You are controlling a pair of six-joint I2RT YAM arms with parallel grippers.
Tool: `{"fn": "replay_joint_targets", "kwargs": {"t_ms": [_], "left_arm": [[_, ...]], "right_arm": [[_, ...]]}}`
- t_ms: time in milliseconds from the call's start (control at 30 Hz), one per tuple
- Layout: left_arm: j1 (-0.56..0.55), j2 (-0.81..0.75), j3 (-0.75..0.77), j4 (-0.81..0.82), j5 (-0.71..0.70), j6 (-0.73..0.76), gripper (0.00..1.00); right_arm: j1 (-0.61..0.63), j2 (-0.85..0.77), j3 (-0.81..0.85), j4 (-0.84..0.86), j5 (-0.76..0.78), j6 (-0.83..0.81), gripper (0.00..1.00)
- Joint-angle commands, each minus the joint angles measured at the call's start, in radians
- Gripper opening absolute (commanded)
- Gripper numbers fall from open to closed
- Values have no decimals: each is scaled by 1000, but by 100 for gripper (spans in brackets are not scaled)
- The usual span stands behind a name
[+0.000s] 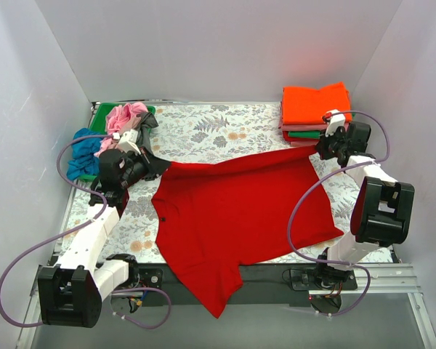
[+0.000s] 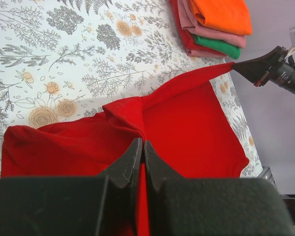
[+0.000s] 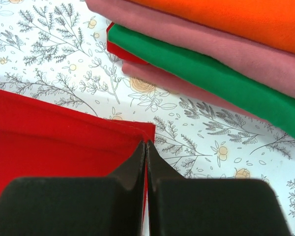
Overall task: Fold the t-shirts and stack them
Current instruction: Fold the tshirt
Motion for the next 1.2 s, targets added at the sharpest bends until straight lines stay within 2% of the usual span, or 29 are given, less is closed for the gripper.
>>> {"fn": "replay_joint_targets", "kwargs": {"t_ms": [0,533,800,1167], "left_arm": [[-4,-32,-3,-19,18,7,0],[-39,-75,-64,-143,38,-33,0],[-68,-116,-103,-212,-51,-78,0],[-83,-121,-113,-239,-66,-92,0]], "right_arm": [[-8,-38,-22,35,-16,0,1],[-31,-18,-49,37,-13,-13,1],[-47,-18,-83,35,-30,-29,1],[-59,-20,-97,35,-37,-37,1]]}}
